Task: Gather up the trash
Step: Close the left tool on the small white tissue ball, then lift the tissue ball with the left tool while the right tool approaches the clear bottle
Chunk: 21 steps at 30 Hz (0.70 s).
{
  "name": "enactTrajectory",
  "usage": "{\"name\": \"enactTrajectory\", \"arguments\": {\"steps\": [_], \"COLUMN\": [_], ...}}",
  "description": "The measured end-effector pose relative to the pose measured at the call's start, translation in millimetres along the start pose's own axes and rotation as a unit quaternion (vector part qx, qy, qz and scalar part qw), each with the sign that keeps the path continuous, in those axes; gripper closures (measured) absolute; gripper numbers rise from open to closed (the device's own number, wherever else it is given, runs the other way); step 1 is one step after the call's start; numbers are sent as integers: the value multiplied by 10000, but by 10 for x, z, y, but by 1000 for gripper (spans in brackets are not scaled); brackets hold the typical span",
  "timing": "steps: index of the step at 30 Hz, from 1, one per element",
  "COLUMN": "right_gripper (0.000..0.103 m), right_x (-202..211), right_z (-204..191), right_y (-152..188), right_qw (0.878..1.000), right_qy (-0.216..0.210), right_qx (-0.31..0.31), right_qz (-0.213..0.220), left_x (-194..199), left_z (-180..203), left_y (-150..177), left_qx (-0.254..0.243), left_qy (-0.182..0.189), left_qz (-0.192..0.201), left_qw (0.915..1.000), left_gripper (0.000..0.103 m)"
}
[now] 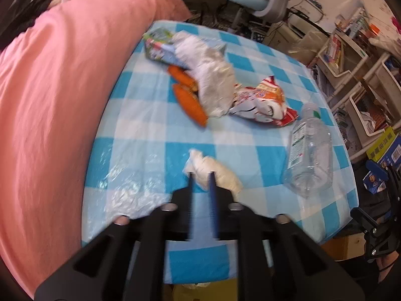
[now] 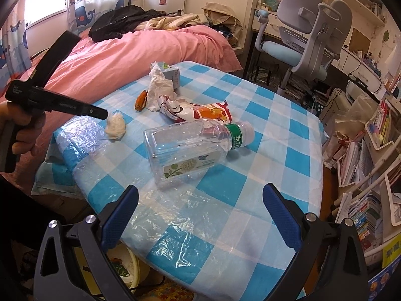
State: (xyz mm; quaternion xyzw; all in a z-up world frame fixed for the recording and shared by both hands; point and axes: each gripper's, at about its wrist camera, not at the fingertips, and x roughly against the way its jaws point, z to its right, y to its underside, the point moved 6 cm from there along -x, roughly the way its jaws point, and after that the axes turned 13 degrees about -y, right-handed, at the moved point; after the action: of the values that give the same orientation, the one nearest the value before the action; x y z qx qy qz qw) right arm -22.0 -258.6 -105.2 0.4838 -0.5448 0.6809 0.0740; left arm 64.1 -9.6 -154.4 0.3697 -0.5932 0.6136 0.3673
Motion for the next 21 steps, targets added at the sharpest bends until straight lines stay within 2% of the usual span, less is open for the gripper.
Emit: {"name": "enactTrajectory", "arguments": {"steps": [1,4,7,12,14,15,16,18,19,21], "right_gripper": [8,8,8,8,8,8,8,8,8,8], "right_x": [-3,-17,-43,-95,-107,-109,-113,-123,-129,-134], "right_z": [-10,-42,-68,-82,-77,-75,-74,-71,-74,-75], "right_y": [0,-4,-16,-72,-102,-117,-131,-149,-158,-170], "right_qw": [10000,10000,10000,9995,9990,9986,9982,9977,9976,9975], "right_qy": [4,7,1,-33,-47,-57,-67,-61,-55,-30], "right_qx": [-4,-22,-68,-312,-449,-525,-595,-673,-691,-700], "right_qz": [-7,-23,-53,-49,-17,6,27,49,57,66], "left_x": [-21,-36,-65,-200,-257,-265,-268,-252,-230,-170], "left_z": [-39,-35,79,252,286,300,329,376,406,451], "left_y": [8,10,0,-7,-34,-47,-66,-68,-65,-65], "left_qx": [92,176,-8,-250,-258,-286,-398,-524,-552,-688], "left_qy": [-67,-118,-164,-451,-540,-583,-624,-492,-316,-271], "left_qz": [-43,-63,-73,-124,-25,57,148,132,97,212], "left_qw": [9999,9998,9998,9986,9982,9979,9971,9973,9979,9970], "left_gripper": [59,42,33,32,34,43,57,75,76,79]}}
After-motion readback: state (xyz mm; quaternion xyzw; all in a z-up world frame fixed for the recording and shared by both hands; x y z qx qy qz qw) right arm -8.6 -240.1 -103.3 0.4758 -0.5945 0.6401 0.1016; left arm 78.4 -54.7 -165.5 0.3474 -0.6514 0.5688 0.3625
